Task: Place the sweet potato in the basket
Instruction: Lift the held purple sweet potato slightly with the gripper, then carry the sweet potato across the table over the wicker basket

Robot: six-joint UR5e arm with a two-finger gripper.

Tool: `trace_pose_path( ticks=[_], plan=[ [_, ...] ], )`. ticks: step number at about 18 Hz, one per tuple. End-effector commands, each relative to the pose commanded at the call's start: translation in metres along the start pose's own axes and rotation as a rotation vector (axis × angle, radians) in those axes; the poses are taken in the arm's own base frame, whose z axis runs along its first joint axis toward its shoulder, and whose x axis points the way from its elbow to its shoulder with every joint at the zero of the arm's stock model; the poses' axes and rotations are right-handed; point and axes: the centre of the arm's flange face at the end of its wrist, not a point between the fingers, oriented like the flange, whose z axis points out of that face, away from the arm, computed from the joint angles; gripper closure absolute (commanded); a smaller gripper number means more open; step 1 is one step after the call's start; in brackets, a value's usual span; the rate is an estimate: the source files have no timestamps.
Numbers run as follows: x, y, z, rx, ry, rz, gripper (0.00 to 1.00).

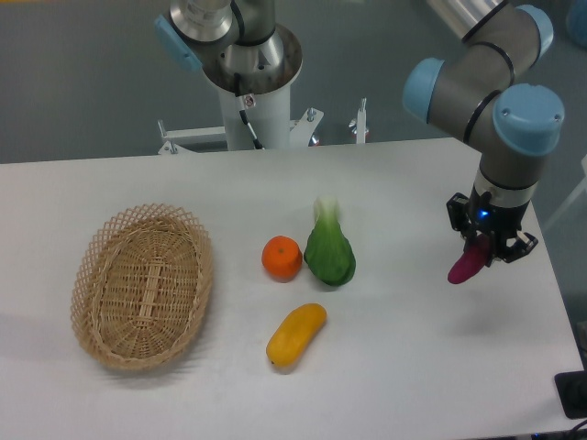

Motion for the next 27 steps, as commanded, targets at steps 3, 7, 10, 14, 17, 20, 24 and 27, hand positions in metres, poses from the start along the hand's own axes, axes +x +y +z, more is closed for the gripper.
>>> trace_pose_path(
  ticks=[3,7,10,14,17,20,24,27],
  plan=[
    [0.000,0.000,0.002,0.000,0.003,-0.003,0.89],
    [0.000,0.000,0.002,0.000,0.003,-0.021,0.89],
    [0.001,-0.001,0.001,0.002,0.006,-0.029,0.89],
    [0.009,-0.030,-0.001,0.008,0.007,-0.037,0.89],
    [0.019,-0.061,-0.003,0.022,0.010,-0.064,0.89],
    [0.036,-0.097,-0.005,0.034,0.017,-0.077,0.89],
    [0.062,-0.144,-0.010,0.046,0.023,-0.107,0.89],
    [0.089,-0.176,-0.008,0.051,0.035,-0.117,0.89]
  ],
)
